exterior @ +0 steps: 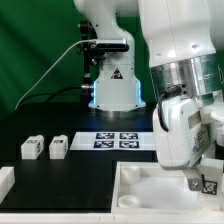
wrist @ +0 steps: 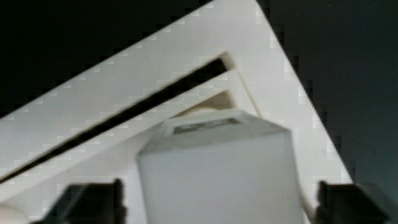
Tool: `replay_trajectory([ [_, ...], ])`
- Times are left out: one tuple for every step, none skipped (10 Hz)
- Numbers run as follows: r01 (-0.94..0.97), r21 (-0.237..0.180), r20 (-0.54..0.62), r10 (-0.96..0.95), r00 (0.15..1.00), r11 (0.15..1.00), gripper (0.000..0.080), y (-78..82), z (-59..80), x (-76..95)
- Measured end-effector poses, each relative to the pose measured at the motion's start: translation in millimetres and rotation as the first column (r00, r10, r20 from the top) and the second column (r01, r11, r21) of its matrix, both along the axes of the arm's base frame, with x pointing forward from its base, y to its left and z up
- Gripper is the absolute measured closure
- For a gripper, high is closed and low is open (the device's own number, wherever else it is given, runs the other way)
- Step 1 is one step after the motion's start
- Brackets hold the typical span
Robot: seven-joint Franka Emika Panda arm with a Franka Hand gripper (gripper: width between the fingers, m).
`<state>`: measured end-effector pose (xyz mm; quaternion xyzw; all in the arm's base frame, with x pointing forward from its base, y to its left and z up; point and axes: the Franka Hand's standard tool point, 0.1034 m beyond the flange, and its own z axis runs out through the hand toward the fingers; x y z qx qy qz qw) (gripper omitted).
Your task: Assemble one leg
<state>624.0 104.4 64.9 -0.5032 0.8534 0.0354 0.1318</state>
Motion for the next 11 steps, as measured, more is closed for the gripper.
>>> replay_trajectory([
  [0.010,0.004,0.021,-0.010,1.000,1.000,0.0216,3.4,4.0,-1.7],
  [0.015,0.013,0.035,-0.015,0.999,1.000,0.0163,10.5,13.6,-4.9],
  [0.012,0.021,0.043,-0.013,0.999,1.000,0.0153,17.4,21.3,-6.0],
  [0.004,0.022,0.046,-0.005,0.999,1.000,0.0153,20.3,23.0,-6.1],
  [0.001,0.020,0.044,-0.002,0.999,1.000,0.0153,19.8,20.8,-6.8],
  [-0.001,0.020,0.044,0.000,0.999,1.000,0.0151,19.9,20.5,-6.9],
  [-0.004,0.019,0.044,0.003,0.999,1.000,0.0151,20.1,20.4,-7.0],
  [-0.007,0.018,0.045,0.007,0.999,1.000,0.0151,20.1,20.1,-7.1],
  [-0.013,0.017,0.045,0.012,0.999,1.000,0.0151,20.2,19.7,-7.3],
  [-0.016,0.016,0.046,0.016,0.999,1.000,0.0151,20.2,19.5,-7.4],
  [-0.019,0.015,0.046,0.018,0.999,1.000,0.0151,20.2,19.2,-7.5],
])
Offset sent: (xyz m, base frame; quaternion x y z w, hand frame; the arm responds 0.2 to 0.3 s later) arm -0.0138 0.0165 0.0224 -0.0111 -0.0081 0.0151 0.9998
